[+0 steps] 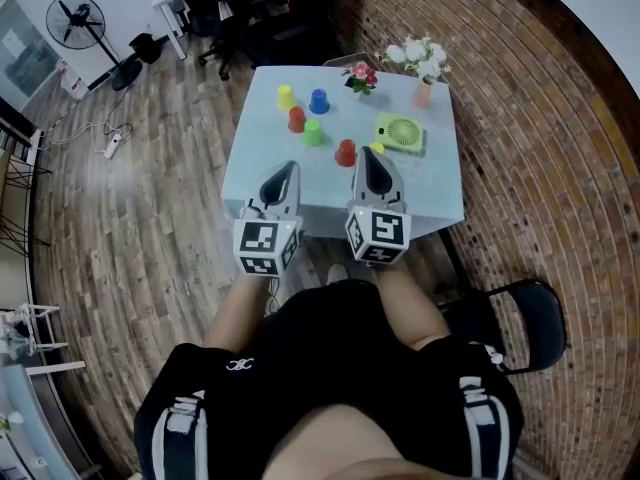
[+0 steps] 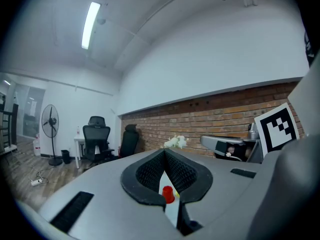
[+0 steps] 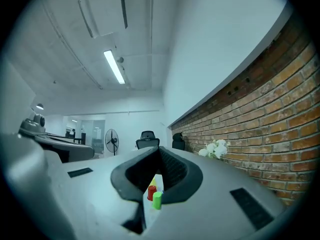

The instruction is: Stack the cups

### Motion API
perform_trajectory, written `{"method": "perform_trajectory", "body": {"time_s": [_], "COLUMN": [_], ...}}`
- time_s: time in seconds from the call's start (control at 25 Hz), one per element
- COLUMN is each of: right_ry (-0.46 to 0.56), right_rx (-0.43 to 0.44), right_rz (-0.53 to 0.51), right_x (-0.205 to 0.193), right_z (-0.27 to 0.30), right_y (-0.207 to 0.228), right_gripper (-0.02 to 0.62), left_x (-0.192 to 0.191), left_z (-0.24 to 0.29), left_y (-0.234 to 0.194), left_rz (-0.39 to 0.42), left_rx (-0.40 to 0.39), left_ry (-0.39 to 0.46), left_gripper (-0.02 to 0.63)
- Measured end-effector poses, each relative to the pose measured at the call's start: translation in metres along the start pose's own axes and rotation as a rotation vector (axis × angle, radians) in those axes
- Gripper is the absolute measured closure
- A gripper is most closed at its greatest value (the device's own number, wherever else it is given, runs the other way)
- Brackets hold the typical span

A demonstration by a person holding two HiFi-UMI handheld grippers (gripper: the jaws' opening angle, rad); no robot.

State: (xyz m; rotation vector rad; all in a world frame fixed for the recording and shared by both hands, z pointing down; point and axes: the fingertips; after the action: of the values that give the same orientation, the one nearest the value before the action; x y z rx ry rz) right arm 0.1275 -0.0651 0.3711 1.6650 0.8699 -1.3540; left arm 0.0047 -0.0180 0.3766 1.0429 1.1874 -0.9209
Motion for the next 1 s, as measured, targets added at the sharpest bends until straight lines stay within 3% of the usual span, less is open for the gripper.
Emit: {"method": "perform_trajectory", "body": {"time_s": [0.32, 0.56, 0.88, 0.92, 0.96, 1.0], "right_ry": [-0.019, -0.033, 0.018, 0.039, 0.059, 0.072], "right_rx": [0.025, 0.044, 0.016, 0.016, 0.015, 0.008], "right_rz": [0.007, -0.004, -0.001, 0.013, 0.029, 0.037], "right_x": [-0.001, -0.01, -0.011, -0.009, -0.007, -0.007], "right_z": [0.083, 0.109, 0.133, 0.136, 0.141, 0.146], "right_y": [0.031, 0.022, 0.016, 0.016, 0.017, 0.018], "right_gripper": [0.595, 0.595, 0.595, 0.517, 0.329, 0.223], "left_x": [0.005, -0.007, -0.003, -0.004, -0.005, -0.006], "left_z": [0.077, 0.096, 0.115, 0.116, 0.118, 0.12], "left_y": [-0.029, -0.051, -0.078, -0.08, -0.083, -0.086], "left_rz": [-0.005, -0.014, -0.007, -0.008, -0.009, -0.01], "left_rx": [0.021, 0.021, -0.007, -0.012, -0.016, -0.019], "left_ry": [-0.015, -0.047, -0.024, -0.024, -0.023, -0.022], "left_gripper": [0.604, 0.604, 0.604, 0.604, 0.604, 0.604]}}
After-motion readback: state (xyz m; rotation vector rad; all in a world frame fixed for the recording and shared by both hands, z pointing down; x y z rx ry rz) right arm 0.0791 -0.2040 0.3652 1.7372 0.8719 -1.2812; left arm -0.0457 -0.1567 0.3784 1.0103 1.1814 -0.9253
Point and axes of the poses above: the fingertips, and each gripper's own axes: z forward along the fingers, y to its right, x out of its top, and after that the axes turned 6 degrees about z, right-handed
